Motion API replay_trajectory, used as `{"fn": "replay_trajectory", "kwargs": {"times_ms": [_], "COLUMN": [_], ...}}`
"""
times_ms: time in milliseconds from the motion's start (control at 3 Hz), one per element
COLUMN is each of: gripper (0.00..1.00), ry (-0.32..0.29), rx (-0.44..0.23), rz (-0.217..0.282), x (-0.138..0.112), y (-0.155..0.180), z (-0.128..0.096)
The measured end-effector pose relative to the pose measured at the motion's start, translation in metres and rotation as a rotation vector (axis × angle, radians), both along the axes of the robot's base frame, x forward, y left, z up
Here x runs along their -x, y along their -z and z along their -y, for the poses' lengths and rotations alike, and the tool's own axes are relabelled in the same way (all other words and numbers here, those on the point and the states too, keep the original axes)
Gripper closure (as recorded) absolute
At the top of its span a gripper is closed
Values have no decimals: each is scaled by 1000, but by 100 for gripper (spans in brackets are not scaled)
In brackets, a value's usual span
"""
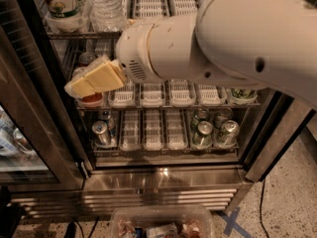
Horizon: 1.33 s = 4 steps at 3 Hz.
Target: Pick water bottle from top shelf of fridge
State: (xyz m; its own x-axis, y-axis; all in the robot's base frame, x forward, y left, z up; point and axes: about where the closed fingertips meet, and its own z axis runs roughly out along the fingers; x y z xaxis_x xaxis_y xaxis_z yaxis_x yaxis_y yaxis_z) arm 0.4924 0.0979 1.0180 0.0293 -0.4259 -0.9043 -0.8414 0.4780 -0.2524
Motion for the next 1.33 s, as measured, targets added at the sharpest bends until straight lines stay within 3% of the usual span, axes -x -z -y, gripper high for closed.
{"fn": "replay_trajectory", "kwargs": {"times_ms": [333, 667, 1333], "gripper": [0, 0, 0], "ry": [49, 112, 254], "rx": [-68, -111, -137], "rz": [44, 88, 163], "x": [-11, -17, -20], "y": [-14, -25, -36], "z": [-22, -26, -3]}}
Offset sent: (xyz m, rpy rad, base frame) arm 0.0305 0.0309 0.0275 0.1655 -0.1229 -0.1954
